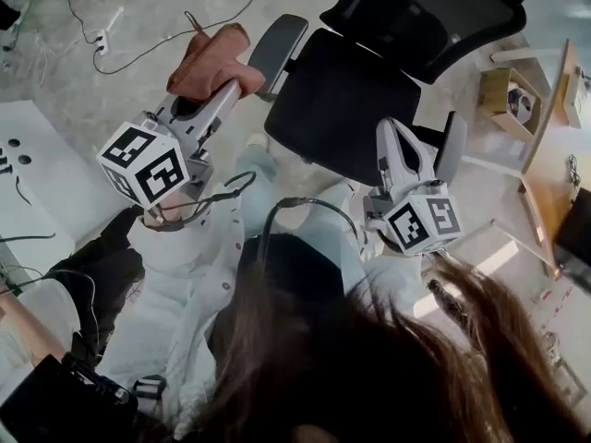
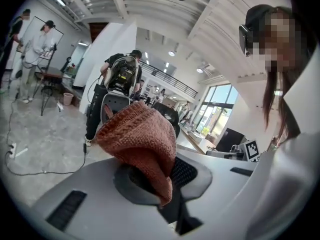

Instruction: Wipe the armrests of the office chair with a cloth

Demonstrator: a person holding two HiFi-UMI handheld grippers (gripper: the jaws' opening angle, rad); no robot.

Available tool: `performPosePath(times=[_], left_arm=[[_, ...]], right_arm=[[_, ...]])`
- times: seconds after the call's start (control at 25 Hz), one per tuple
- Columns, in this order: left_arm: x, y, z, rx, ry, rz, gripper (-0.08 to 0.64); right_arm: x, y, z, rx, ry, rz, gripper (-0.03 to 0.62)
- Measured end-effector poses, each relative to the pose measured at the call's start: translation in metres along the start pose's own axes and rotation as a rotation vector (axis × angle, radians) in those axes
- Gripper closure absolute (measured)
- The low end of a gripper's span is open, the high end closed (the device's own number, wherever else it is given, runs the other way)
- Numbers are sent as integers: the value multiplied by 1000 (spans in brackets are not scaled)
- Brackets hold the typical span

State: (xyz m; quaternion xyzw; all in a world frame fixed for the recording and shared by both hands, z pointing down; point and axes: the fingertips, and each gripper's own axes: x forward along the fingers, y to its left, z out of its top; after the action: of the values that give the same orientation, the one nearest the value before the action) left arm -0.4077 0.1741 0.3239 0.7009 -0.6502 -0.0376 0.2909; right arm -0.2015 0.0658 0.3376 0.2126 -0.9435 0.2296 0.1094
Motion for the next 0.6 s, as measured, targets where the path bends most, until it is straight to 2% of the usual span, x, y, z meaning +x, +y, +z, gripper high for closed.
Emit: performPosePath(times=[0.12, 0.28, 0.44, 0.6], left_arm=[[4, 40, 17, 71, 110, -83, 514], [28, 89, 12, 118, 242, -124, 514], [57, 124, -3, 176, 332, -116, 514], [80, 136, -24, 257, 470, -77, 514]], right_arm=[[36, 30, 0, 29, -23, -65, 591], [83, 58, -2, 75, -24, -96, 591], [107, 67, -10, 63, 28, -112, 591], [105, 69, -17, 99, 63, -105, 591]])
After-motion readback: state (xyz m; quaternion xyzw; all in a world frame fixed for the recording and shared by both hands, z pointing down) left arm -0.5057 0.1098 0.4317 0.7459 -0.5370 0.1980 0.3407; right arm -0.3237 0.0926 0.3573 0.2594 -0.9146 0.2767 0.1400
